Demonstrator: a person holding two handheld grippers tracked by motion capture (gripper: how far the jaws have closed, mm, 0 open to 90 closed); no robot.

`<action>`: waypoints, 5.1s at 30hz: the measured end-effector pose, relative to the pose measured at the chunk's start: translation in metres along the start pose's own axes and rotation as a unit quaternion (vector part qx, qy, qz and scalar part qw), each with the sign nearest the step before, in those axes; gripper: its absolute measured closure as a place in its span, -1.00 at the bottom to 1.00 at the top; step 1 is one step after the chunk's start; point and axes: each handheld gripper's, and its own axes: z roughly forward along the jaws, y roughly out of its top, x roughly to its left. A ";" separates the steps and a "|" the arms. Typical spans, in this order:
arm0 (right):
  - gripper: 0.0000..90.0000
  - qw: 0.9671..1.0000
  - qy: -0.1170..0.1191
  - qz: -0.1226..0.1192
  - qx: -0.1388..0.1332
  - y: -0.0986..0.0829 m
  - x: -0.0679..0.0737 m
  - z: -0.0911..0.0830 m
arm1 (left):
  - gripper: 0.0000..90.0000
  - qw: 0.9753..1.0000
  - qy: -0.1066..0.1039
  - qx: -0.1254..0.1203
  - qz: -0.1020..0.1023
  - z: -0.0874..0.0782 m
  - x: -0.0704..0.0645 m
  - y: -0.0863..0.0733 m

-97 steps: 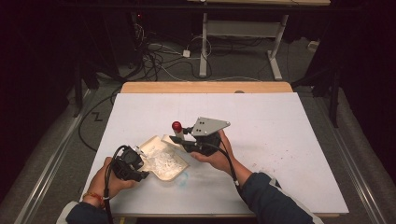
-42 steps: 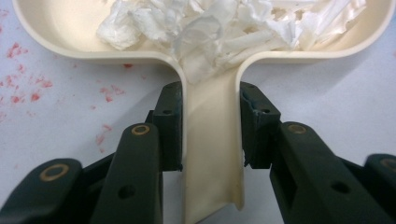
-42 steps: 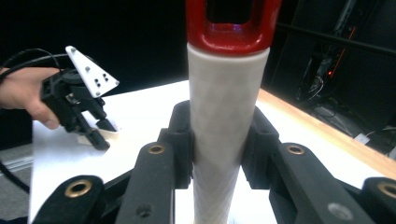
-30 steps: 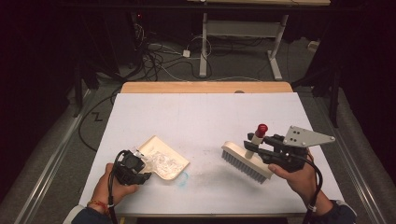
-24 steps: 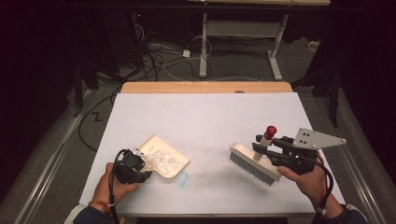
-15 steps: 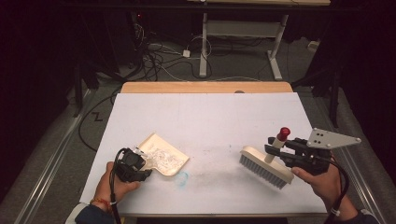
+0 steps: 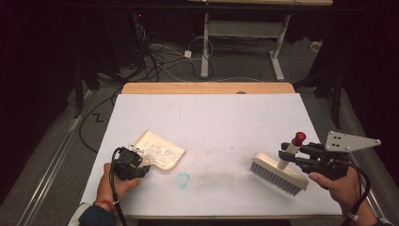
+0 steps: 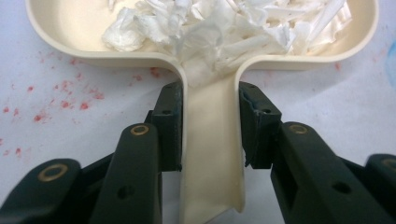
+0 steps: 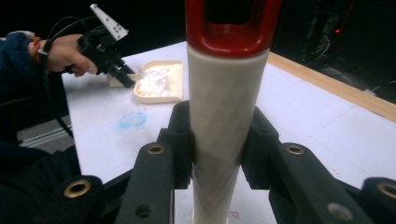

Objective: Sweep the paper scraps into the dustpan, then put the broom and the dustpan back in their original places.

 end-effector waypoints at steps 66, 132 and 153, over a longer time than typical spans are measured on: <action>-0.09 0.959 -0.267 0.069 0.065 0.020 -0.112 0.152 | -0.49 0.973 -0.018 -0.169 0.156 -0.014 -0.062 -0.008; -0.47 0.970 -0.235 -0.047 -0.028 0.026 -0.009 0.079 | -0.56 0.955 0.015 -0.225 0.191 -0.018 -0.065 -0.023; -0.47 0.972 -0.225 -0.068 -0.006 0.007 0.004 0.065 | -0.55 0.946 0.030 -0.256 0.195 -0.022 -0.066 -0.027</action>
